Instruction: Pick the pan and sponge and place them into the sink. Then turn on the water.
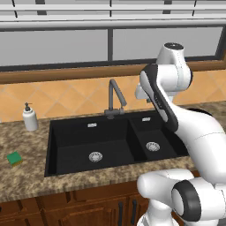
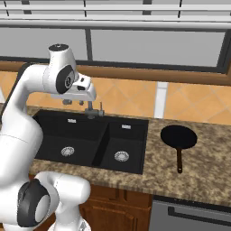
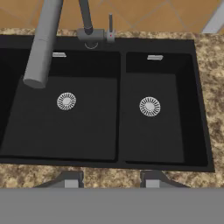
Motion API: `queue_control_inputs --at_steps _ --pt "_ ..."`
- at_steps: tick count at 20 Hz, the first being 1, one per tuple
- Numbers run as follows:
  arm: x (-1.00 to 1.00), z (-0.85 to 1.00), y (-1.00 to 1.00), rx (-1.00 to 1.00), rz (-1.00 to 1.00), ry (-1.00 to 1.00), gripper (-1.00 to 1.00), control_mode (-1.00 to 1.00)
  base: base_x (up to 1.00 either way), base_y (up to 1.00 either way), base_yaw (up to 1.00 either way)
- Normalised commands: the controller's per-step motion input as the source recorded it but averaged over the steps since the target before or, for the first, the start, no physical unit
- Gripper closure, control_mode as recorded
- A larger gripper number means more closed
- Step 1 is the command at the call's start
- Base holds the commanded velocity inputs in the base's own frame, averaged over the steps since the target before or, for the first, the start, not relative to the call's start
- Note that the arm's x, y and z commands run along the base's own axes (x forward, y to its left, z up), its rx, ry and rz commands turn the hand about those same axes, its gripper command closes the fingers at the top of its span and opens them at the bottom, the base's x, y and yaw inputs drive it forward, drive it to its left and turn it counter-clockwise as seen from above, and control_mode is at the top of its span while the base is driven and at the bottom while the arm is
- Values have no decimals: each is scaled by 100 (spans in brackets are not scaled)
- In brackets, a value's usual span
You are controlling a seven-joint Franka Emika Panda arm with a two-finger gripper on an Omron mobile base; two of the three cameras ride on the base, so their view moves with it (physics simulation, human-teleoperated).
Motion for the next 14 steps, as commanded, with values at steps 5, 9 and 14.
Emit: queue_control_inputs --at_steps 5,9,14 --pt "-17 -15 -43 8 -1 0 -100 -100 0 0 0" --pt "-13 -30 -71 12 0 -10 -100 -100 0 0 0" --pt "-6 -28 -80 4 0 -2 -100 -100 0 0 0"
